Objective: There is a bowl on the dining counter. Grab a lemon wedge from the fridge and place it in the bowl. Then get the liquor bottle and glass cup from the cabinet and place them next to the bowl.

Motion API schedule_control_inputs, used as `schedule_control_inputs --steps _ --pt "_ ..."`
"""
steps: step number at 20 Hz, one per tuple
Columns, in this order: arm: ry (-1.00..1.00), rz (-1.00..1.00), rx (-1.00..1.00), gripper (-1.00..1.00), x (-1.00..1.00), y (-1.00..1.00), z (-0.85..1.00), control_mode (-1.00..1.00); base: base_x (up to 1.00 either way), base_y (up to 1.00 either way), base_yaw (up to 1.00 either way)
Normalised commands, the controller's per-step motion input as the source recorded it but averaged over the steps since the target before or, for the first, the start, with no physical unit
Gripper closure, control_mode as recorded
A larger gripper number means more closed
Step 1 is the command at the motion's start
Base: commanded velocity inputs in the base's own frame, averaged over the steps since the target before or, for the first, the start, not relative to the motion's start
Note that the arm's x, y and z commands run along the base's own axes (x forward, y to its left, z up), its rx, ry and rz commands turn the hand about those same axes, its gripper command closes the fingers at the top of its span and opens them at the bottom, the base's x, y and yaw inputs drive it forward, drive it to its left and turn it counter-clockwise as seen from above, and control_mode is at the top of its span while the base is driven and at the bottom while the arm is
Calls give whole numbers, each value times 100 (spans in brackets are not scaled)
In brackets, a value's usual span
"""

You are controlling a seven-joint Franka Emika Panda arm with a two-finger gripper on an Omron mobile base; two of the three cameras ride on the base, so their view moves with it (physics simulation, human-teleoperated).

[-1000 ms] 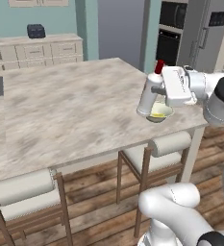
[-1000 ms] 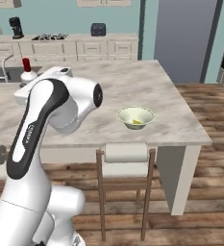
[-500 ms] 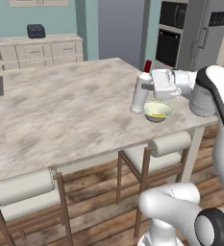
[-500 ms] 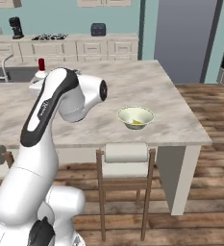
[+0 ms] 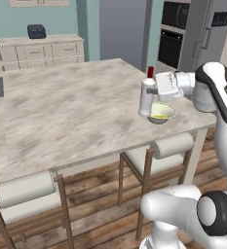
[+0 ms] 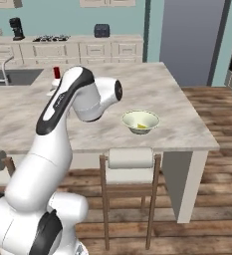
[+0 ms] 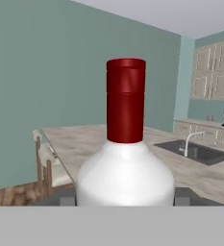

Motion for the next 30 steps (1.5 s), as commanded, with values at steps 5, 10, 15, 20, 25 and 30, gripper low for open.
schedule_control_inputs --steps 5,10,15,20,25,30 --pt "0 -5 -2 100 25 -24 -44 -100 0 0 0" --pt "0 -2 0 100 12 -9 -41 -100 0 0 0" --pt "0 0 0 100 19 0 -48 -100 0 0 0" --pt "2 0 -1 100 40 -3 -46 -100 0 0 0" --pt "1 0 0 100 46 -10 -27 -100 0 0 0" --pt "0 0 0 100 36 -20 -16 -100 0 0 0"
